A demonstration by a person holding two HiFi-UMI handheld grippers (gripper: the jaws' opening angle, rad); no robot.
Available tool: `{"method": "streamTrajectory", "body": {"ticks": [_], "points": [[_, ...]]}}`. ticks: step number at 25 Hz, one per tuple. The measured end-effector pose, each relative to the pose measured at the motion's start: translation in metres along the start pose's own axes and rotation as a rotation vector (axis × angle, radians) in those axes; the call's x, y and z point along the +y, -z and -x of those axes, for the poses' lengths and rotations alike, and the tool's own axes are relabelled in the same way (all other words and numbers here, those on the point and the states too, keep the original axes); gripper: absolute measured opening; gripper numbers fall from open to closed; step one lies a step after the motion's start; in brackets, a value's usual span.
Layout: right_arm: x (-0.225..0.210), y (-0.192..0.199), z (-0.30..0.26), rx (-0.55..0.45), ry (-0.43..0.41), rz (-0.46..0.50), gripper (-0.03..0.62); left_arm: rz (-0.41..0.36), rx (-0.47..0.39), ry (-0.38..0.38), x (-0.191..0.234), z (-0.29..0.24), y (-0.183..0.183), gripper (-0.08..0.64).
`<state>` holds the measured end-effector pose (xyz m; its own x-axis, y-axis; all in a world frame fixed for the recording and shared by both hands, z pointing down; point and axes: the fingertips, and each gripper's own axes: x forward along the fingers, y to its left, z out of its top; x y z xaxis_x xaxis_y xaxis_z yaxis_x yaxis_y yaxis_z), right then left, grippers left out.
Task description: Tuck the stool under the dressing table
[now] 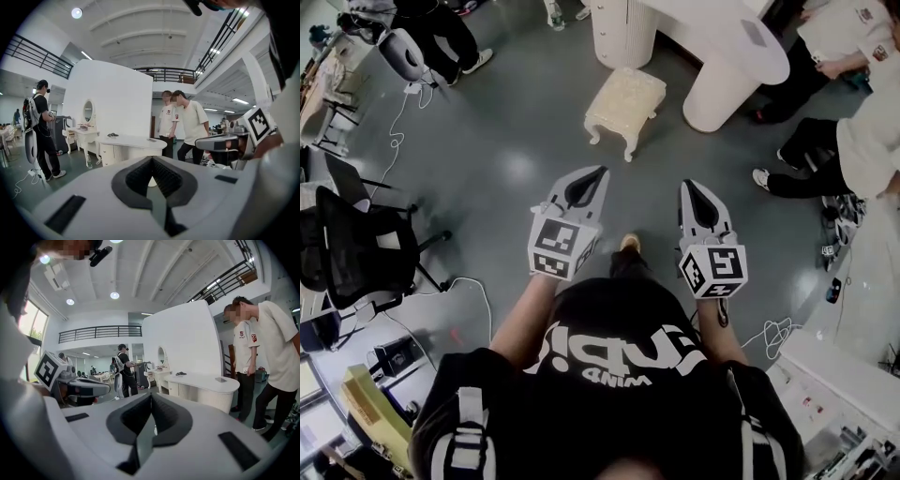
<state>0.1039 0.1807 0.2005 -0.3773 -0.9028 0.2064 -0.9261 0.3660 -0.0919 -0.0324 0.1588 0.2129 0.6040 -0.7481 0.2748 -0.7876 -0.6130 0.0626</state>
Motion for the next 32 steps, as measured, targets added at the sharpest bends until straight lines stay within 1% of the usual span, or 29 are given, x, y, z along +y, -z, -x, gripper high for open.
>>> {"method": "streamTrajectory", "body": {"ticks": [6,10,13,18,24,32], "points": [[-0.054,-0.013,-0.042,0.003,-0.020,0.002,0.021,0.006,-0.002,-0.034,0.014,-0.059,-0.020,0.009],[-0.080,-0.019,-0.064,0.010,-0.037,0.000,0.021,0.020,-0.007,-0.064,0.024,-0.087,-0.029,0.009],[-0.090,-0.019,-0.079,0.020,-0.049,-0.004,0.021,0.024,-0.003,-0.085,0.034,-0.100,-0.031,0.009],[-0.091,-0.018,-0.110,0.037,-0.075,-0.019,0.021,0.038,0.008,-0.105,0.057,-0.113,-0.031,0.009],[-0.099,-0.015,-0.161,0.060,-0.076,-0.018,0.021,0.044,0.024,-0.086,0.095,-0.151,-0.029,0.009],[-0.123,-0.025,-0.256,0.074,-0.043,-0.033,0.021,0.042,0.039,-0.021,0.168,-0.232,-0.046,0.009]]}}
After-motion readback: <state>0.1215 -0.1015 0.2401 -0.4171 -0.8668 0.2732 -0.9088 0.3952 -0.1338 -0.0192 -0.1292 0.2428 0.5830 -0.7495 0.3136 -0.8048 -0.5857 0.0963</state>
